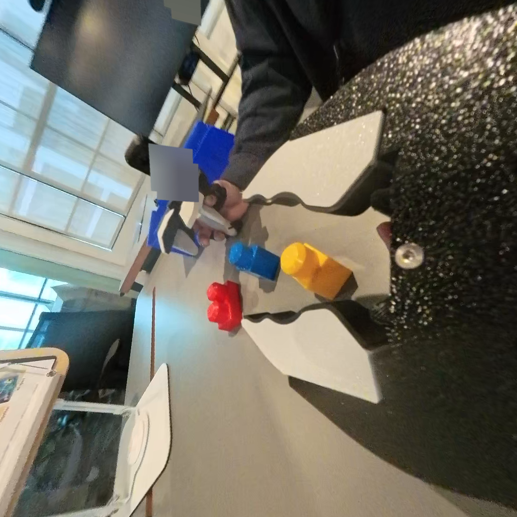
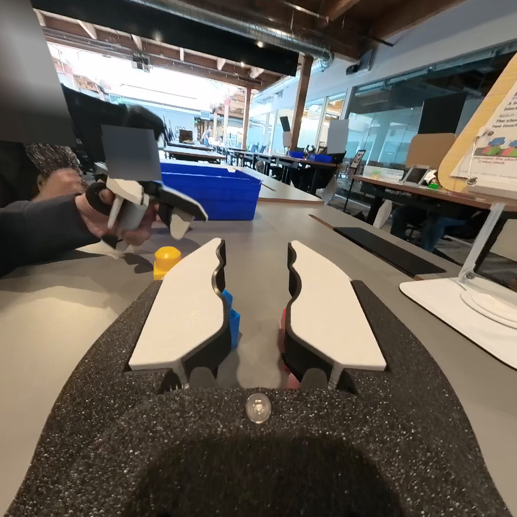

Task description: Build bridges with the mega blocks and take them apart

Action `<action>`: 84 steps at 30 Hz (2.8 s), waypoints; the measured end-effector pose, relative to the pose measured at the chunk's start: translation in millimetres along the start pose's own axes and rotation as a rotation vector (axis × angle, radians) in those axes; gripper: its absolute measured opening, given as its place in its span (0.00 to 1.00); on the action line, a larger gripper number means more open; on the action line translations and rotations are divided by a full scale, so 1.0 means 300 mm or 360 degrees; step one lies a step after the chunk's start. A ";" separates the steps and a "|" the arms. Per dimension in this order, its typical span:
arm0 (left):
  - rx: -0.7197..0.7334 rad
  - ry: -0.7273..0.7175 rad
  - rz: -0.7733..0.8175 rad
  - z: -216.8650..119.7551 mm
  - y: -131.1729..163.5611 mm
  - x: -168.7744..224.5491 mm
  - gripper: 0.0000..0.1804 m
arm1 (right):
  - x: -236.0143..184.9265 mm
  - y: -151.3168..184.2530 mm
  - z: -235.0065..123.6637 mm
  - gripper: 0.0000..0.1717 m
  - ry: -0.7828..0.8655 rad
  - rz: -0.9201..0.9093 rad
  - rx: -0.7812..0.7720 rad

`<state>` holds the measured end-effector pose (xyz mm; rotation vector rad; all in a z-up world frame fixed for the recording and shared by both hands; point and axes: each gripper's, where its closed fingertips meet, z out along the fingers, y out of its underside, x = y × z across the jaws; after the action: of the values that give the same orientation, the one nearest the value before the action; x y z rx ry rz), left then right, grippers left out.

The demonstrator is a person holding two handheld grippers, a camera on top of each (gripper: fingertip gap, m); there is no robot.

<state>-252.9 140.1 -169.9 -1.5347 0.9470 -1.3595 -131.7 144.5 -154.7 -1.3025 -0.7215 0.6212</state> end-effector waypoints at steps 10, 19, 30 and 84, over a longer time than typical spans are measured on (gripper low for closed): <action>-0.0092 -0.0107 0.0512 0.009 -0.039 -0.047 0.39 | 0.004 0.027 0.011 0.24 0.0010 0.0047 -0.0067; 0.0083 -0.0175 0.0577 -0.034 -0.063 -0.033 0.39 | -0.032 0.067 0.037 0.24 -0.0023 -0.0086 -0.0214; 0.0236 -0.0199 0.0488 -0.054 -0.100 -0.048 0.39 | -0.017 0.073 0.030 0.24 0.0132 -0.0187 -0.0279; 0.0151 -0.0925 0.0722 -0.085 -0.093 -0.209 0.36 | 0.062 0.053 -0.045 0.22 0.0633 -0.0239 -0.0317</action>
<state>-285.6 205.4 -164.2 -1.4130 0.7773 -0.5793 -109.7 152.8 -169.5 -1.4835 -0.5535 0.1610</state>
